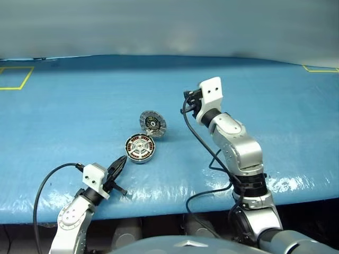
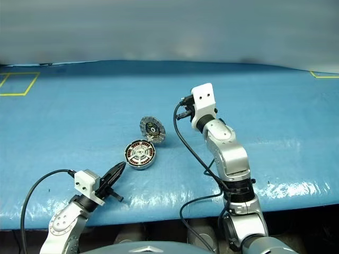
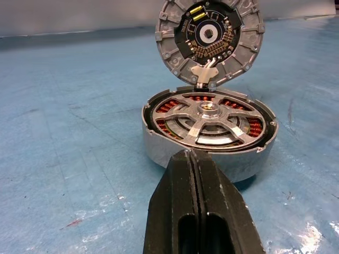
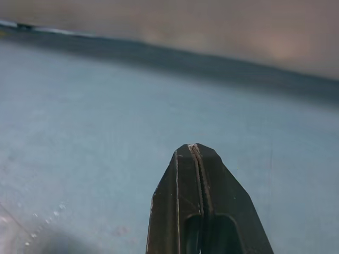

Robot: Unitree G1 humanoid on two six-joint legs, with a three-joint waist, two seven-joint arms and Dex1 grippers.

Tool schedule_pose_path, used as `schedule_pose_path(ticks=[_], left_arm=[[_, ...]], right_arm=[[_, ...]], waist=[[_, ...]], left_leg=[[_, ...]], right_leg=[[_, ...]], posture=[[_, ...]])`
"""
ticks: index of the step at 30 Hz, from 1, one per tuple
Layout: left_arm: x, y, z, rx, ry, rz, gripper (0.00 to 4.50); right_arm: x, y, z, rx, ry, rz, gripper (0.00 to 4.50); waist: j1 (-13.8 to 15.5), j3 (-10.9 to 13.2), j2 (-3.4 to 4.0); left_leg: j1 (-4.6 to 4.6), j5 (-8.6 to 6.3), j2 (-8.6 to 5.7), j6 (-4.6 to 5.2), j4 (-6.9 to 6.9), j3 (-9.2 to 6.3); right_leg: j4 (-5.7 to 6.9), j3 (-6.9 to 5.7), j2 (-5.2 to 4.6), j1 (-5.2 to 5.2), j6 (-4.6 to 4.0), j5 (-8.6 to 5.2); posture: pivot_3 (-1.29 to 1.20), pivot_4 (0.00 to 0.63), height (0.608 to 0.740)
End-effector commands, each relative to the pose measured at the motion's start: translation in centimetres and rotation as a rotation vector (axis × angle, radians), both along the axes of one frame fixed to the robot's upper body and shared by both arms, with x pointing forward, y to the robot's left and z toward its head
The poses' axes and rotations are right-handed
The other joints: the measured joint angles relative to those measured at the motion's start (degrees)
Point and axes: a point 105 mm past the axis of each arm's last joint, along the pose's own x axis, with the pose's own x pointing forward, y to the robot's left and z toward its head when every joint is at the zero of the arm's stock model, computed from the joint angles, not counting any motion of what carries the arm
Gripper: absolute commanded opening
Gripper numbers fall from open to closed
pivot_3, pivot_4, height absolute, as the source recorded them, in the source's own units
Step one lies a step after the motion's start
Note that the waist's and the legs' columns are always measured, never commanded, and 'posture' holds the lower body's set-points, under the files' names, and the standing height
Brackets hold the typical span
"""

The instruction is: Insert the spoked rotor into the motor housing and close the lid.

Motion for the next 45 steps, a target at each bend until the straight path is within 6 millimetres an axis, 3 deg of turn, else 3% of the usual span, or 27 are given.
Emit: schedule_pose_path(ticks=[1,4,8,18,32,37,40,45], left_arm=[[-0.1,-0.3,0.1,-0.038,-0.003,-0.001,0.0],[-0.2,-0.6,0.1,-0.048,-0.02,-0.008,0.0],[-0.5,-0.8,0.0,-0.06,-0.021,-0.005,0.0],[-1.1,-0.8,-0.3,-0.044,-0.014,-0.003,0.0],[-1.1,-1.3,-0.1,-0.04,-0.018,-0.011,0.0],[-1.2,-1.4,-0.1,-0.039,-0.015,-0.009,0.0],[-1.3,-1.4,0.0,-0.037,-0.015,-0.005,0.0],[-1.5,-1.3,0.2,-0.037,-0.015,0.005,0.0]], right_arm=[[0.5,1.6,-0.5,-0.025,-0.055,0.075,0.03],[0.1,2.9,-2.2,-0.001,-0.024,0.17,0.03],[-0.7,4.2,-2.6,0.091,0.003,0.275,0.03],[-5.2,7.5,-1.5,0.369,0.141,0.549,0.03],[-8.4,10.1,-4.5,0.399,0.294,0.605,0.03],[-9.3,10.2,-5.6,0.369,0.33,0.611,0.03],[-10.0,9.9,-4.8,0.369,0.311,0.616,0.03],[-11.4,8.9,-0.7,0.394,0.19,0.629,0.03]], waist=[[0.01,0.01,0.02],[0.16,0.01,0.01],[0.18,0.02,0.02],[0.21,0.03,0.05],[0.19,0.03,0.05],[0.19,0.03,0.05],[0.22,0.03,0.04],[0.29,0.03,0.05]], left_leg=[[0.0,0.0,0.0,0.0,0.0,0.0],[-0.03,0.0,-0.03,0.01,0.02,0.01],[-0.06,-0.01,-0.03,0.01,0.06,0.01],[-0.05,0.0,-0.02,0.01,0.09,-0.03],[-0.02,0.0,0.0,0.0,0.1,-0.01],[-0.02,0.0,0.0,0.0,0.1,-0.01],[-0.02,0.0,0.0,0.0,0.11,-0.02],[-0.06,0.0,0.0,0.0,0.12,-0.03]], right_leg=[[0.01,0.0,0.0,0.0,0.0,0.0],[-0.04,0.02,-0.03,0.03,0.03,0.02],[-0.06,0.04,-0.02,0.03,0.07,0.04],[-0.01,0.02,0.0,0.03,0.07,0.03],[-0.01,0.02,0.01,0.04,0.3,-0.11],[-0.01,0.02,0.01,0.04,0.31,-0.12],[-0.01,0.02,0.0,0.06,0.33,-0.14],[-0.01,0.02,0.0,0.02,0.33,-0.15]], posture=[[0.0,0.15,0.74],[0.0,0.15,0.74],[0.0,0.15,0.74],[0.0,0.15,0.74],[0.0,0.15,0.74],[0.0,0.15,0.74],[0.0,0.15,0.74],[0.0,0.15,0.74]])
